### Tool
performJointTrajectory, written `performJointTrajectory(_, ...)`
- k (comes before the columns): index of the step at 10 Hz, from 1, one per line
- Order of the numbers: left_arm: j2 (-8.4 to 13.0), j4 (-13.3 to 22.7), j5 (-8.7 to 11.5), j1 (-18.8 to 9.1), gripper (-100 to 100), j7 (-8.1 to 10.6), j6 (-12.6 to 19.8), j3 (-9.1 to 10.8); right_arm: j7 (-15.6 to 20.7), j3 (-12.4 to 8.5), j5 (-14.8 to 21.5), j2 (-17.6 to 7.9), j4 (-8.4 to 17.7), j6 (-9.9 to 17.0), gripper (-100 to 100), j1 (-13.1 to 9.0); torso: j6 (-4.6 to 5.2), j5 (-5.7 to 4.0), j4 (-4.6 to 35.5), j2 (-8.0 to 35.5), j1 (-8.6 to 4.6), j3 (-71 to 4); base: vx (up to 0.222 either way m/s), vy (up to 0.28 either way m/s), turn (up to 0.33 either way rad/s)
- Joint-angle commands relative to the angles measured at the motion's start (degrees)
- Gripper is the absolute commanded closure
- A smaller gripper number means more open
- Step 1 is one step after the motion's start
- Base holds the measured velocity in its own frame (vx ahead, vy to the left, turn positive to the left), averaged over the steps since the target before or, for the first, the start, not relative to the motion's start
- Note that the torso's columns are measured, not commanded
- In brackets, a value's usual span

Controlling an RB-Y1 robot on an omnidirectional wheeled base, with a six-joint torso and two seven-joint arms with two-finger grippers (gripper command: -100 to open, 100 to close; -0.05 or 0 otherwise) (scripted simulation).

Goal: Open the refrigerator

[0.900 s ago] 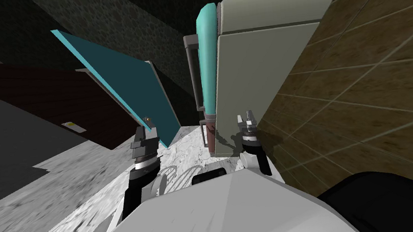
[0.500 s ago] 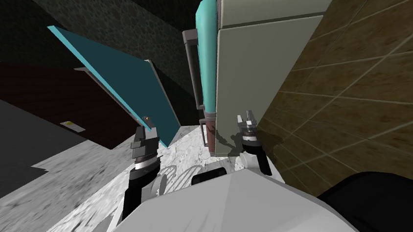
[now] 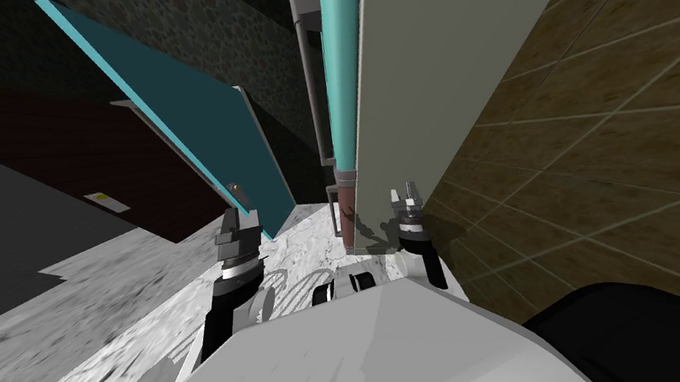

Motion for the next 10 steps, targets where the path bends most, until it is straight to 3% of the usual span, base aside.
performJointTrajectory(1,0.00,0.00,0.00,0.00,0,0.00,0.00,0.00,-0.43,-0.10,-0.85,-2.28,0.53,-0.21,-100,-1.17,0.00,0.00,4.23,4.23,0.00,-8.46,-0.006,0.006,0.027)
performJointTrajectory(2,0.00,0.02,0.00,0.00,0,0.00,0.00,0.00,-0.87,-0.20,-1.73,-3.82,1.09,-0.43,-100,-2.35,-0.01,0.01,6.13,6.19,0.01,-12.39,-0.022,0.011,0.040)
performJointTrajectory(5,0.00,0.03,0.00,0.00,0,0.00,0.01,-0.01,-3.03,-0.73,-6.01,-7.88,3.78,-1.46,-100,-7.42,0.00,0.01,6.91,6.93,0.01,-13.80,-0.044,0.015,0.066)
performJointTrajectory(6,0.00,0.03,0.00,0.00,0,0.00,0.01,-0.01,-3.03,-0.73,-6.01,-7.88,3.78,-1.46,-100,-8.00,0.00,0.00,6.92,6.93,0.01,-13.81,-0.034,0.018,0.018)
performJointTrajectory(10,0.00,0.03,0.00,0.00,0,0.00,0.01,0.00,-6.32,-1.58,-12.53,-10.91,7.79,-3.03,-100,-15.34,0.01,0.00,6.92,6.90,-0.01,-13.84,-0.040,0.022,0.065)
